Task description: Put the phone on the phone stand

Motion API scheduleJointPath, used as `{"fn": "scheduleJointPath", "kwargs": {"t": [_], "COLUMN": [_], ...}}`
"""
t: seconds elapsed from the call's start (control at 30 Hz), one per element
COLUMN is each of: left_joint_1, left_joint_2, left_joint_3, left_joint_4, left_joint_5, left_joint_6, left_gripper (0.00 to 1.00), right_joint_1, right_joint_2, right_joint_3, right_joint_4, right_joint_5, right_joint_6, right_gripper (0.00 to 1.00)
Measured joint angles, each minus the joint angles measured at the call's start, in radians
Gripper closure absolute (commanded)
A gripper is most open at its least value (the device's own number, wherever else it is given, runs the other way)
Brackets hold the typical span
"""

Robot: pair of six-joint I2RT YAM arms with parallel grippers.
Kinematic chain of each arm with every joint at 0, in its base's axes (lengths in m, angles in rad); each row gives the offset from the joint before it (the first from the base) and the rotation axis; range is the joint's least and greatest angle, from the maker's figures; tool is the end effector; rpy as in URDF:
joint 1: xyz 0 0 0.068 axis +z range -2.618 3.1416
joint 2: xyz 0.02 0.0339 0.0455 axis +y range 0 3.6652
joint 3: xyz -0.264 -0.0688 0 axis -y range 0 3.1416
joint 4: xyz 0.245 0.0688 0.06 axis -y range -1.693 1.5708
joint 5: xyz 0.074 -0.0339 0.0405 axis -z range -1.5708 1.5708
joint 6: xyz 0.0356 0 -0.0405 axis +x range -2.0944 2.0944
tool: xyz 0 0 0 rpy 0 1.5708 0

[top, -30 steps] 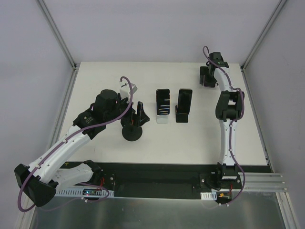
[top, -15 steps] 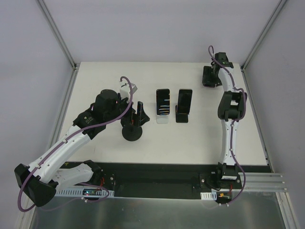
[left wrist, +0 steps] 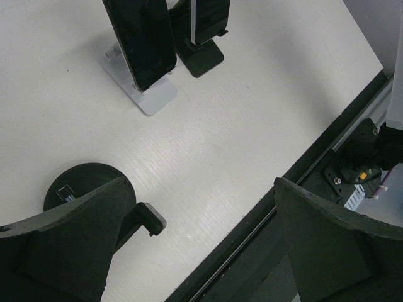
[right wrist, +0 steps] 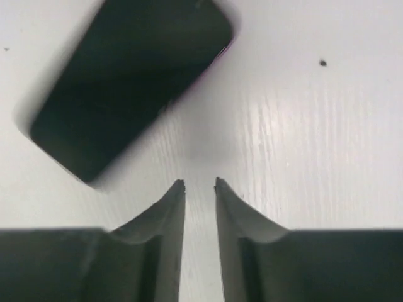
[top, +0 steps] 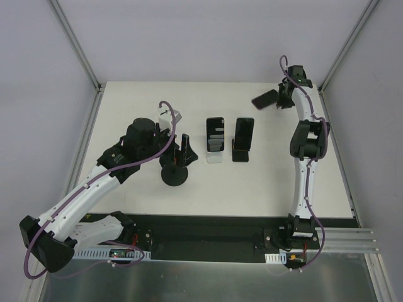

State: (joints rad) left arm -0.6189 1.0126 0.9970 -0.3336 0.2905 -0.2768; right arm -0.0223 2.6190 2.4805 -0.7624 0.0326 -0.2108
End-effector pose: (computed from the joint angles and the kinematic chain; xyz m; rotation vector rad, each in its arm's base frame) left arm 0.1795 -0.1404 0.3566 0.5409 1.9312 -0.8679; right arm 0.5676 -0.0138 0.1850 -0.2191 2.4666 -0.1403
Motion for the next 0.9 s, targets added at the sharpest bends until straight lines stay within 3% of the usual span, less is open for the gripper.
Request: {"fn": "scheduleJointPath", "kwargs": {"t": [0.17, 0.23, 0.4, 0.5, 0.77, 0.8, 0.9], "left_joint_1": [0.012, 0.013, 0.025, 0.034, 0.150, 0.169, 0.231], "left_joint_2": [-0.001, -0.003, -0.026, -0.026, -0.005, 0.001, 0.039], "left_joint_3": [-0.016, -0.021, -0.031, -0.031, -0.029, -0.026, 0.002], "left_joint_4": [0.007, 0.008, 0.009, 0.017, 0.036, 0.039, 0.045], "left_joint_5": [0.021, 0.026, 0.043, 0.049, 0.076, 0.085, 0.105], "left_joint_6": [-0.002, -0.003, -0.004, -0.005, -0.064, -0.078, -0.137], "left_gripper": [0.03, 0.03, 0.03, 0.04, 0.03, 0.03, 0.03], "right_joint_1": [-0.005, 0.001, 0.005, 0.007, 0.012, 0.012, 0.011], "right_joint_2": [-0.089, -0.114, -0.258, -0.269, -0.269, -0.269, -0.269], "right_joint_3": [-0.142, -0.237, -0.467, -0.479, -0.479, -0.485, -0.518], "right_joint_4": [0.024, 0.036, 0.074, 0.090, 0.193, 0.225, 0.372], "right_joint_5": [-0.044, -0.057, -0.121, -0.175, -0.351, -0.379, -0.467], "right_joint_6": [0.029, 0.032, 0.055, 0.078, 0.175, 0.209, 0.348], "right_gripper": [0.85, 0.74, 0.69, 0.56, 0.34, 0.29, 0.26]}}
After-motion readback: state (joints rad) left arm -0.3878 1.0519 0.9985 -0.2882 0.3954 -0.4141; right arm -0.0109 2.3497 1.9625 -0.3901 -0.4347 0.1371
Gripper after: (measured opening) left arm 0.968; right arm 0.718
